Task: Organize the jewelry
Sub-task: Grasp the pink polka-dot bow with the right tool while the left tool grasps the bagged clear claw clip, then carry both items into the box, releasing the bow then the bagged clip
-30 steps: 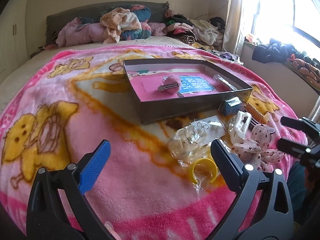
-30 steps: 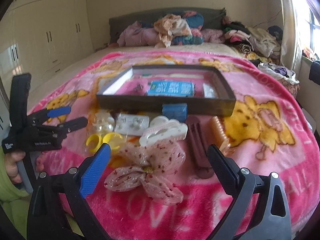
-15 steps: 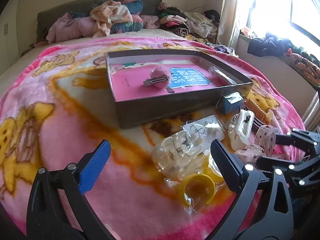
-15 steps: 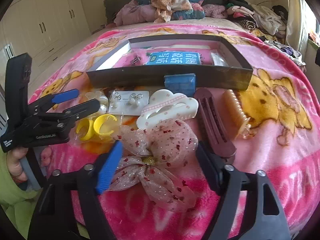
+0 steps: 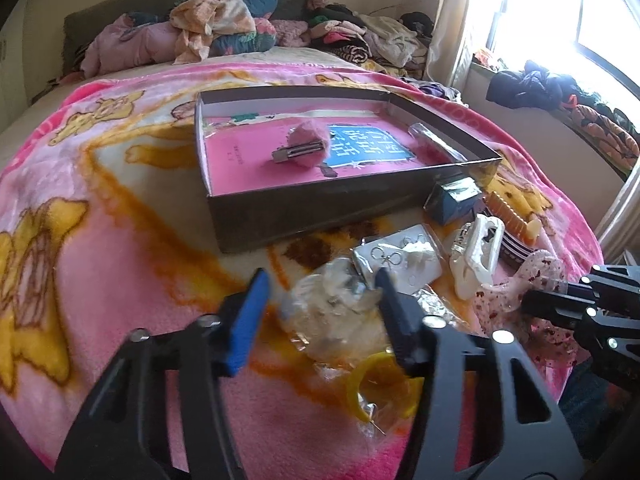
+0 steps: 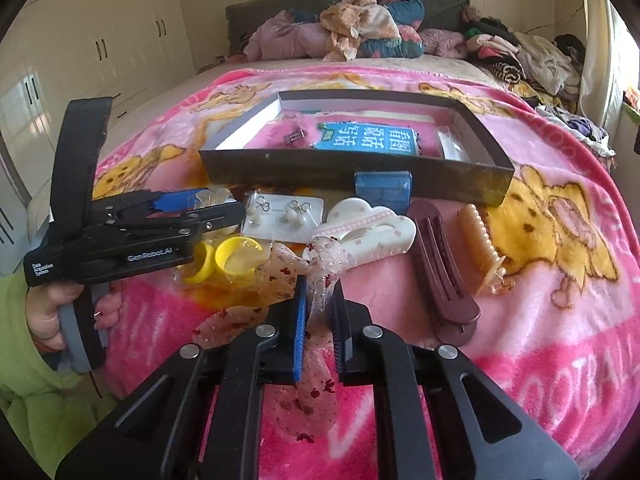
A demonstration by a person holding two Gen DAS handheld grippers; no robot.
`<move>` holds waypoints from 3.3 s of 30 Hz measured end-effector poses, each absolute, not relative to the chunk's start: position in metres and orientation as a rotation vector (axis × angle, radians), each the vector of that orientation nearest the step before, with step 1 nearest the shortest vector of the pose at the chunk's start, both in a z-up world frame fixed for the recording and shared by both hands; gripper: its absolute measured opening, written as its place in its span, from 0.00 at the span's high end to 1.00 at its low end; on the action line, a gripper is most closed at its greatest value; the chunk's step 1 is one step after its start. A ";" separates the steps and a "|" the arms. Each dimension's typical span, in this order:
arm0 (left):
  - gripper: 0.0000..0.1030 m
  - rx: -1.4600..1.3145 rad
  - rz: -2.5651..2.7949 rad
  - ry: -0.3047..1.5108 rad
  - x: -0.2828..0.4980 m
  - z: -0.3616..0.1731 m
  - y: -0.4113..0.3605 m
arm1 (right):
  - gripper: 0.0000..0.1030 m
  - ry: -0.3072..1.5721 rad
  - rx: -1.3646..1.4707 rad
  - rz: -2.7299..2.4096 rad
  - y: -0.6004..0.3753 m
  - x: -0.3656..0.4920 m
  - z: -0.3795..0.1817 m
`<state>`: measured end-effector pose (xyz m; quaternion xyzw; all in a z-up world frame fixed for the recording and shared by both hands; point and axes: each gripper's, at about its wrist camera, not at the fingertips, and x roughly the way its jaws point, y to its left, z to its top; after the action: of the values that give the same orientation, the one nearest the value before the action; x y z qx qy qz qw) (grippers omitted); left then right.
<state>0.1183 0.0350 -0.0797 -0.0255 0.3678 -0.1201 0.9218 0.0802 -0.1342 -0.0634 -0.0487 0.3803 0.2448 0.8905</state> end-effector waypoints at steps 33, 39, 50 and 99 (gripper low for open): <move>0.63 -0.040 -0.272 0.635 0.142 -0.017 0.008 | 0.90 0.619 0.015 0.352 -0.195 0.106 0.000; 0.63 -0.048 -0.273 0.628 0.158 -0.011 0.007 | 0.90 0.603 0.017 0.333 -0.198 0.121 0.008; 0.63 -0.046 -0.270 0.622 0.179 -0.011 0.007 | 0.90 0.578 0.016 0.311 -0.203 0.150 0.019; 0.63 0.007 -0.167 0.743 0.226 -0.066 0.015 | 0.86 0.721 -0.013 0.359 -0.165 0.253 -0.041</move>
<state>0.2258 0.0149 -0.0656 0.0033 0.3624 -0.0816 0.9284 0.2525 -0.1650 -0.0414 -0.0063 0.3508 0.1748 0.9199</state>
